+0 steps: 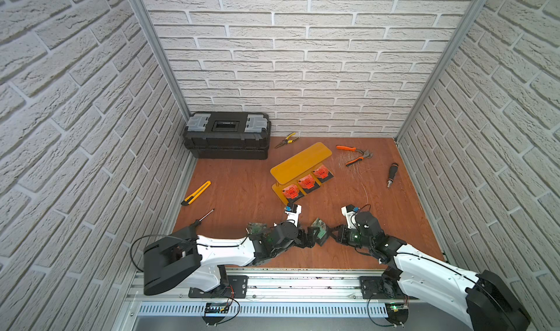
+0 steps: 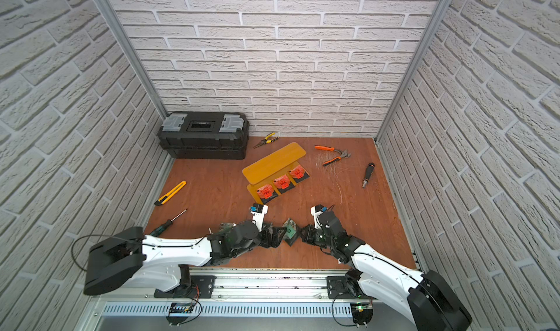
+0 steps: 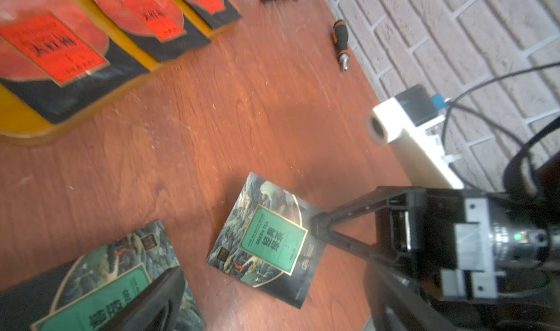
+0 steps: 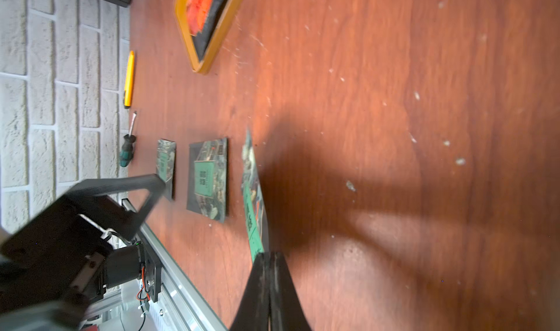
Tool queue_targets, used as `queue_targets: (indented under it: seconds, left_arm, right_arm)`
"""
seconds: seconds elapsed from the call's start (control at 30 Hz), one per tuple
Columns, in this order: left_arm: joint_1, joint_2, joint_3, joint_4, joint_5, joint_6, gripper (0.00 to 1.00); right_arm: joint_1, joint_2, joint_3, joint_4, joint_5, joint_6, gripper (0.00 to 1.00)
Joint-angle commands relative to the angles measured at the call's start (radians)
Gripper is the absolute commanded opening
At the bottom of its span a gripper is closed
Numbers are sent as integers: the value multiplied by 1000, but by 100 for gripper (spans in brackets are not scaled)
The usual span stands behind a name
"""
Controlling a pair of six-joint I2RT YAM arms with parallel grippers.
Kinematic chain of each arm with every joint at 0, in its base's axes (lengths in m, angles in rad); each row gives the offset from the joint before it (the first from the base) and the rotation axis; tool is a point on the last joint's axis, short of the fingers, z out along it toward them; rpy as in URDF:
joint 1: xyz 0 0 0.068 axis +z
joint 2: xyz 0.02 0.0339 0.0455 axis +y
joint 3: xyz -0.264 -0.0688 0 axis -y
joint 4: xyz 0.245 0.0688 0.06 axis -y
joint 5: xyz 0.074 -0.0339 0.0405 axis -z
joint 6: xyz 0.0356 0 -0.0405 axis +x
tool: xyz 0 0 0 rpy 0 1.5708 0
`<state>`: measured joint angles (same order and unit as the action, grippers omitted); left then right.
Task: Place the tea bags on the shelf by color
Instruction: Pick up the tea bag from the center of the board.
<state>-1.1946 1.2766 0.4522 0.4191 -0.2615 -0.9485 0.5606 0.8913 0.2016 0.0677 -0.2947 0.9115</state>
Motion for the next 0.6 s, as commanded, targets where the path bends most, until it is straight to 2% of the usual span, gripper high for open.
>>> queue_targets:
  seconds: [0.0,0.2,0.57]
  left_arm:
    - [-4,-123,-18,-154,-91,26,98]
    - [-2,-316,-37,-331,-173,35,98]
    - [2,-506,-53,-491,-211,22,98]
  right_arm:
    - [4,-61,3,-27,23,-51,3]
    - [4,-161,-7,-81,54,-65,3]
    - [4,-275,14,-149,92,-56,3]
